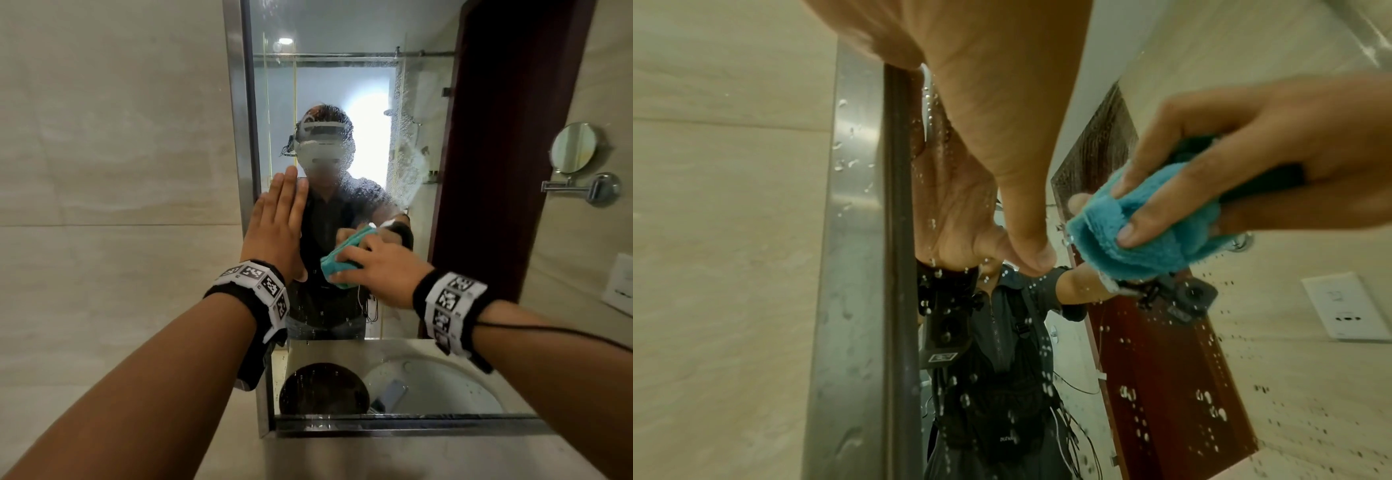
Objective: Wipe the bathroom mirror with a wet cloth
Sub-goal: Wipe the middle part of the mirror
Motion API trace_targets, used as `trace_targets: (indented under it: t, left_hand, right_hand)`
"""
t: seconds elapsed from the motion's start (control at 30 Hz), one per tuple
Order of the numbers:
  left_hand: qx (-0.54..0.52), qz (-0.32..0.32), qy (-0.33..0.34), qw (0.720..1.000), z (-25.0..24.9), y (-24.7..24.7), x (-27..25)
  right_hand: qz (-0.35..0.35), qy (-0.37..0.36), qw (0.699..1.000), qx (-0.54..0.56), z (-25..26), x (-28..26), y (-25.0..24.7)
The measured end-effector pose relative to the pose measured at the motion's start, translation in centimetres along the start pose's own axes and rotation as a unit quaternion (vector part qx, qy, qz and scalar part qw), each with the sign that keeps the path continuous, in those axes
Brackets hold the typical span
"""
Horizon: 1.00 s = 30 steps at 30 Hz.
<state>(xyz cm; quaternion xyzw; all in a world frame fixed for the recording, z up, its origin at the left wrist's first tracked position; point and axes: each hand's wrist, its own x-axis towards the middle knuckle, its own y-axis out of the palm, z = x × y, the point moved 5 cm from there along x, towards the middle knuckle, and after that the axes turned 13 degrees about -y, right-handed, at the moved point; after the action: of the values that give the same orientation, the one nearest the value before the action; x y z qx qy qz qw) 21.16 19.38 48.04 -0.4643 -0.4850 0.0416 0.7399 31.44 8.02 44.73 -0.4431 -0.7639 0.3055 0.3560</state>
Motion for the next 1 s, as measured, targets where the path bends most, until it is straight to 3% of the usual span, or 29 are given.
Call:
trace_targets:
  t: [0.07,0.13,0.2,0.23,0.27,0.33,0.37,0.4,0.47,0.53,0.6,0.63,0.67,0.77,0.83,0.9,1.0]
  left_hand:
    - [-0.002,0.005,0.002,1.0,0.0,0.1,0.0]
    - [-0.003,0.007,0.001,1.0,0.0,0.1,0.0]
    - [-0.004,0.006,-0.002,1.0,-0.1,0.1,-0.1]
    - [-0.004,0.006,-0.002,1.0,-0.1,0.0,-0.1]
    - [-0.005,0.004,-0.002,1.0,-0.1,0.1,-0.1]
    - [-0.005,0.002,-0.002,1.0,-0.1,0.0,-0.1]
    - [-0.005,0.003,-0.003,1.0,0.0,0.0,0.0]
    - [-0.005,0.004,-0.002,1.0,0.0,0.1,0.0]
    - [-0.005,0.009,-0.001,1.0,0.0,0.2,0.0]
    - [-0.008,0.011,-0.001,1.0,0.1,0.2,-0.1]
    - [-0.012,0.008,-0.003,1.0,0.1,0.2,-0.1]
    - [-0.014,0.007,-0.001,1.0,0.1,0.3,-0.1]
    - [-0.016,0.005,0.001,1.0,0.1,0.3,-0.1]
    - [-0.012,-0.004,0.008,1.0,0.1,0.4,0.0]
    - [-0.013,-0.004,0.012,1.0,0.2,0.6,0.1]
    - [-0.02,-0.002,0.019,1.0,0.2,0.9,0.3]
    - [-0.027,-0.01,0.025,0.999,0.3,1.3,0.5]
  right_hand:
    - [-0.105,0.072,0.992,-0.025,-2.6,0.4,-2.7]
    - [-0.261,0.24,0.933,0.058,-5.0,-0.1,-4.8]
    - [-0.35,0.317,0.875,0.103,-4.5,-0.1,-4.4]
    - [-0.344,0.308,0.882,0.095,-3.3,0.1,-3.5]
    - [-0.314,0.258,0.911,0.072,-1.6,0.4,-2.2]
    - [-0.168,0.097,0.981,0.022,1.4,0.4,1.1]
    - [-0.089,0.041,0.995,0.016,1.7,-0.1,1.9]
    - [-0.062,0.018,0.998,0.008,1.2,-0.5,1.6]
    - [-0.145,0.071,0.987,0.008,-1.2,-0.5,-0.6]
    - [-0.286,0.212,0.931,0.08,-3.6,-0.7,-2.9]
    - [-0.361,0.292,0.875,0.135,-3.8,-0.7,-2.9]
    - [-0.361,0.302,0.872,0.132,-3.0,-0.7,-2.2]
    - [-0.34,0.285,0.888,0.121,-1.7,-0.7,-1.3]
    - [-0.162,0.171,0.966,0.108,2.0,-0.8,1.9]
    - [-0.086,0.143,0.979,0.121,1.4,-1.0,1.8]
    - [-0.167,0.186,0.961,0.121,-0.8,-0.7,-0.3]
    - [-0.365,0.313,0.869,0.12,-4.2,-1.1,-3.7]
